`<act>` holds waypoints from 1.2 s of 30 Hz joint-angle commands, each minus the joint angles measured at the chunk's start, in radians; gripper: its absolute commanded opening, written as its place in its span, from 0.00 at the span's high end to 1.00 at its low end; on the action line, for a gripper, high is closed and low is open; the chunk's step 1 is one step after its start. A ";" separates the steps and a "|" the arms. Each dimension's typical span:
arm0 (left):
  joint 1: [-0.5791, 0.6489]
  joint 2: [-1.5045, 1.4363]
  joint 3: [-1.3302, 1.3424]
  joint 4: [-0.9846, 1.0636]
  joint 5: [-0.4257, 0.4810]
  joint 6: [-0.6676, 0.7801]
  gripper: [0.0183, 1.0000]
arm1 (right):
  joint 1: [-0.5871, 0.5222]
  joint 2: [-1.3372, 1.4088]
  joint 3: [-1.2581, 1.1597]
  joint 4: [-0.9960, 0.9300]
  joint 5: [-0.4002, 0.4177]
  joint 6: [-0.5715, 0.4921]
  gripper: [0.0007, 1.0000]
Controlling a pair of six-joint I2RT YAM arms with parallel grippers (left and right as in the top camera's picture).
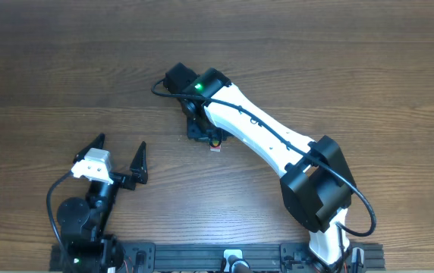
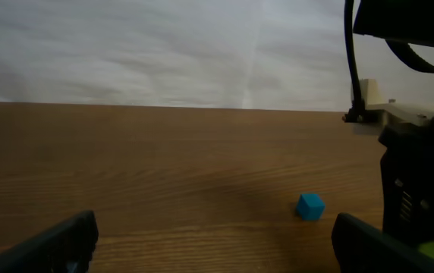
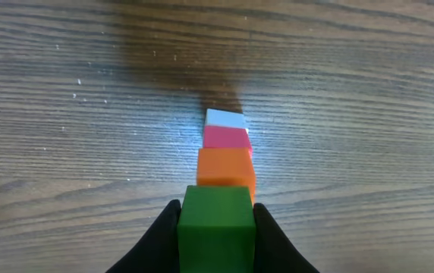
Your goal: Stack Cubes
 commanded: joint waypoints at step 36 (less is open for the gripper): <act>-0.005 -0.007 -0.009 0.003 0.009 0.015 0.00 | -0.009 -0.164 -0.189 0.167 0.030 -0.016 0.99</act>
